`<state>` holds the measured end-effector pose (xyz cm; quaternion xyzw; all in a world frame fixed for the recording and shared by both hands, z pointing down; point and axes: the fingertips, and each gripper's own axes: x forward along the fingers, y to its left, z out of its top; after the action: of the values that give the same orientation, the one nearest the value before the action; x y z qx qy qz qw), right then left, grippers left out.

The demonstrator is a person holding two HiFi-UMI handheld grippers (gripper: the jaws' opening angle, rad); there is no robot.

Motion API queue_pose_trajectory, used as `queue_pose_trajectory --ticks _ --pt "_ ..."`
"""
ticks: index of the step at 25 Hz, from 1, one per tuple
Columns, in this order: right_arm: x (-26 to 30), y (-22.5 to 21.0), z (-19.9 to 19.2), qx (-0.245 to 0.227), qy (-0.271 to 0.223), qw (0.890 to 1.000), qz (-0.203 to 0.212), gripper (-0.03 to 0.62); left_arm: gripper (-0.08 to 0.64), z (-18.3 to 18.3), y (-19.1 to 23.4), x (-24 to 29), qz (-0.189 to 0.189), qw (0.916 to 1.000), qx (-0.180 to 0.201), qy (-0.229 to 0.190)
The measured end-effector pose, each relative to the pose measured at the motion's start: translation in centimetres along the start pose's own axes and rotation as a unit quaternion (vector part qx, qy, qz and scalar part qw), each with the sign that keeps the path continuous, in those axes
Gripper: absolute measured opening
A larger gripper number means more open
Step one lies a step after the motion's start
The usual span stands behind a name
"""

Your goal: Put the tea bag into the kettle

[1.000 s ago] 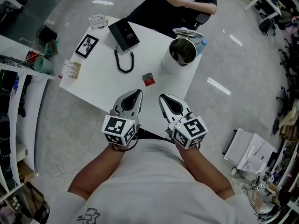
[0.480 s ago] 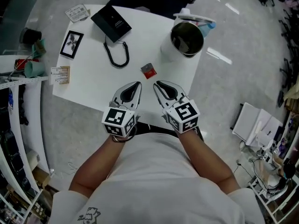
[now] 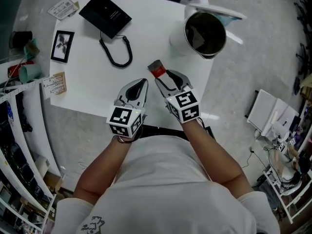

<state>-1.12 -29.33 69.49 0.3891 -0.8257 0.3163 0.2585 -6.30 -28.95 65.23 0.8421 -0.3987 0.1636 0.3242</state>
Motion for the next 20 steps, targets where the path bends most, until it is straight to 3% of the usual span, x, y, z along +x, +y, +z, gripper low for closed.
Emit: queue_pose_trajectory --ticks 4,15,20 --pt "2.2 -0.9 -0.7 -0.002 0.013 1.000 -0.014 0.222 0.009 -0.6 1.4 1.1 -0.001 0.9999 -0.005 0.011" --pt "5.8 -1.9 -3.4 -0.025 0.056 0.998 -0.034 0.252 0.009 -2.6 3.8 2.9 -0.001 0.9989 -0.029 0.035" --pt "6.1 -2.4 -3.9 -0.079 0.064 0.992 -0.075 0.215 0.009 -3.3 4.2 2.7 -0.003 0.9984 -0.037 0.043"
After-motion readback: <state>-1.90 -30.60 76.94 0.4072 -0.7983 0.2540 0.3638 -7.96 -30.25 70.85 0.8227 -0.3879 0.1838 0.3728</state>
